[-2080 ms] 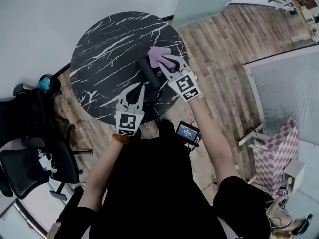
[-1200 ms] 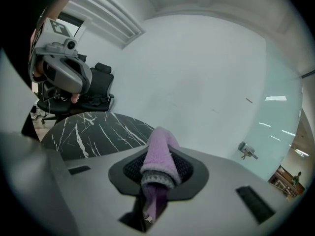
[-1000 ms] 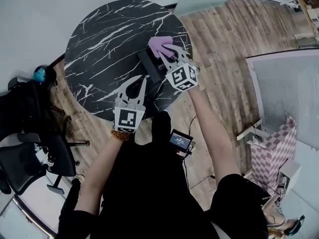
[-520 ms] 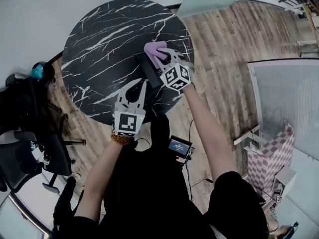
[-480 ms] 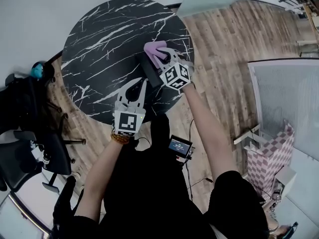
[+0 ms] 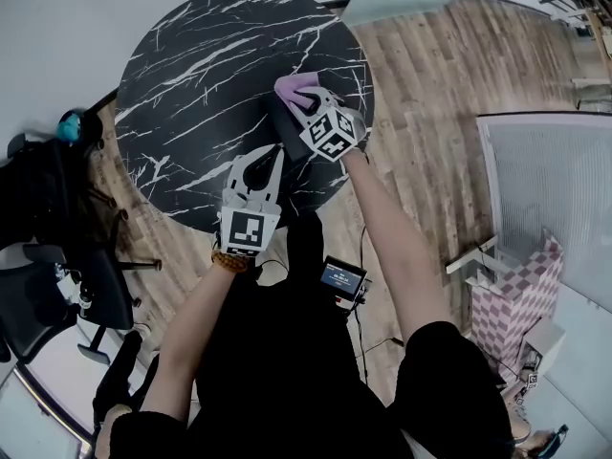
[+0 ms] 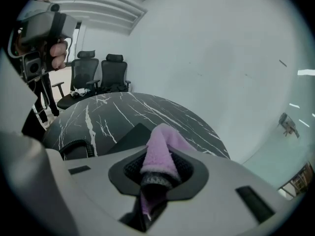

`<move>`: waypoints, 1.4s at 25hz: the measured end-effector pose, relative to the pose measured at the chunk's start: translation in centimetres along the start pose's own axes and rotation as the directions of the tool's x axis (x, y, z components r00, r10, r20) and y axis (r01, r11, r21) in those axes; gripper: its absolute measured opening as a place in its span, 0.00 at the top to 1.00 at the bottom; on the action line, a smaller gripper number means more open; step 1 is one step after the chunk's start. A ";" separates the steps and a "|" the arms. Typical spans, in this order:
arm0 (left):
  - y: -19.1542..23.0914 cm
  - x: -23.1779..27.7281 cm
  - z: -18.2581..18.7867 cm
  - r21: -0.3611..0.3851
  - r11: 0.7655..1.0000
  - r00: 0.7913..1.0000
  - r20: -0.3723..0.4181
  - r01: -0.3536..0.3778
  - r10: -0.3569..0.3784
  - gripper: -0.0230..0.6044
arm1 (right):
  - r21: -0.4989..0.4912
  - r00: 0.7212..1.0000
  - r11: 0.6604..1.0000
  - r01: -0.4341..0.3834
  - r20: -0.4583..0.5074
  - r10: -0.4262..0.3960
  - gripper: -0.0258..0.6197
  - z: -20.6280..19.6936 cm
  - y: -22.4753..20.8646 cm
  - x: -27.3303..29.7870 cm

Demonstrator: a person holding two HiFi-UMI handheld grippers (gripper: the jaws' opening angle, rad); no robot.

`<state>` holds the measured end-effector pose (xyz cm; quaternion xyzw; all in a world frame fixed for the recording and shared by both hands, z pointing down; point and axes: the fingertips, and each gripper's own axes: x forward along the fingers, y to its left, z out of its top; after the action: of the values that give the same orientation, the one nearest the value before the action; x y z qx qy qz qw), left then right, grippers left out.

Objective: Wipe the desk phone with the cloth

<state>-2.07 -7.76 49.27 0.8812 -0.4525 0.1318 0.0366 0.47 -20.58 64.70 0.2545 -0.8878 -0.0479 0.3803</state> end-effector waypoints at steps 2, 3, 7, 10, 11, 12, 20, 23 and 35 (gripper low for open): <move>0.1 -0.3 -0.1 0.003 1.000 1.000 -0.003 -0.001 0.001 0.94 | 0.043 1.000 0.999 -0.013 -0.002 0.013 0.83 0.0 0.3 0.4; 0.1 -0.4 -0.2 0.003 1.000 1.000 -0.004 -0.003 0.003 0.94 | 0.060 1.000 0.998 -0.018 -0.002 0.018 0.83 0.0 0.4 0.5; 0.2 -0.6 -0.3 -0.003 1.000 1.000 -0.009 -0.010 0.010 0.94 | 0.084 1.000 0.996 -0.027 -0.014 0.028 0.84 -0.4 0.4 0.4; 0.1 -0.7 -0.3 -0.004 1.000 1.000 -0.009 -0.011 0.011 0.94 | 0.091 0.999 0.995 -0.036 -0.021 0.038 0.84 -0.8 0.6 0.2; 0.0 -0.7 -0.4 -0.004 1.000 1.000 -0.009 -0.010 0.010 0.94 | 0.093 0.999 0.995 -0.038 -0.023 0.040 0.84 -1.0 0.7 0.1; -0.1 -0.8 -0.4 -0.003 1.000 1.000 -0.008 -0.009 0.009 0.94 | 0.094 0.999 0.995 -0.039 -0.024 0.041 0.84 -1.1 0.8 0.2; -0.4 -1.0 -0.2 0.001 1.000 1.000 -0.009 -0.004 0.004 0.94 | 0.113 0.998 0.993 -0.046 -0.032 0.050 0.84 -1.4 1.3 0.0; -0.4 -1.0 -0.3 0.002 1.000 1.000 -0.009 -0.004 0.004 0.94 | 0.134 0.998 0.989 -0.056 -0.026 0.060 0.84 -1.7 1.5 0.0; -0.7 -0.9 -0.1 0.008 1.000 1.000 -0.011 -0.002 0.002 0.94 | 0.144 0.996 0.987 -0.077 -0.042 0.084 0.84 -2.6 2.7 -0.4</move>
<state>-2.07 -6.57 49.20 0.8802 -0.4525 0.1386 0.0356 1.37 -17.72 67.00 0.2458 -0.8893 0.0371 0.3839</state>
